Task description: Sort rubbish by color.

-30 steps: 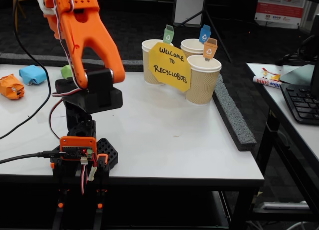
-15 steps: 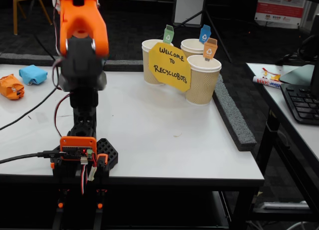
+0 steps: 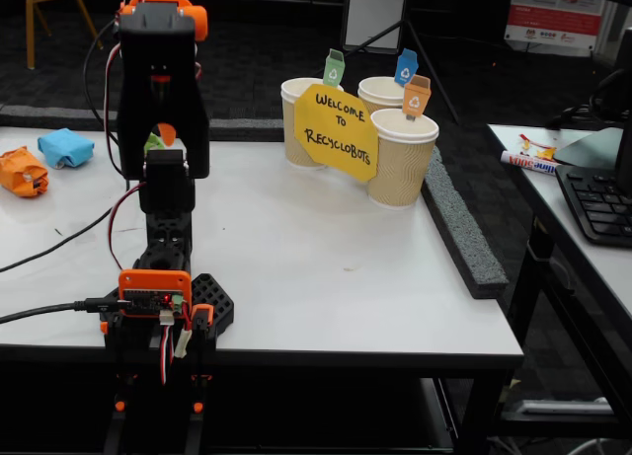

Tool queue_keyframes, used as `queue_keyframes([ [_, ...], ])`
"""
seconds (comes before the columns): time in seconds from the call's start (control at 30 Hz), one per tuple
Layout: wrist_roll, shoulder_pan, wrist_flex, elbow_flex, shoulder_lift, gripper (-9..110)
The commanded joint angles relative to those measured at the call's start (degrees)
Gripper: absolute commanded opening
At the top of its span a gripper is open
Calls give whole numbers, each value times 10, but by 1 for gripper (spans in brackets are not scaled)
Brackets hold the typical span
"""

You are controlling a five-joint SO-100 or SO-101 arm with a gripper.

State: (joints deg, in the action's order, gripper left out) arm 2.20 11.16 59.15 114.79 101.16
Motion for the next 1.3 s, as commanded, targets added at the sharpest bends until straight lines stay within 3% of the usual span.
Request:
queue_keyframes([
  [0.0,12,17,-15,-120,-33,12],
  [0.5,12,49,-9,-258,-216,25],
  [0.83,12,58,-4,-334,-307,27],
  [1.03,12,68,-16,-349,-336,22],
  [1.27,12,67,-42,-353,-342,4],
])
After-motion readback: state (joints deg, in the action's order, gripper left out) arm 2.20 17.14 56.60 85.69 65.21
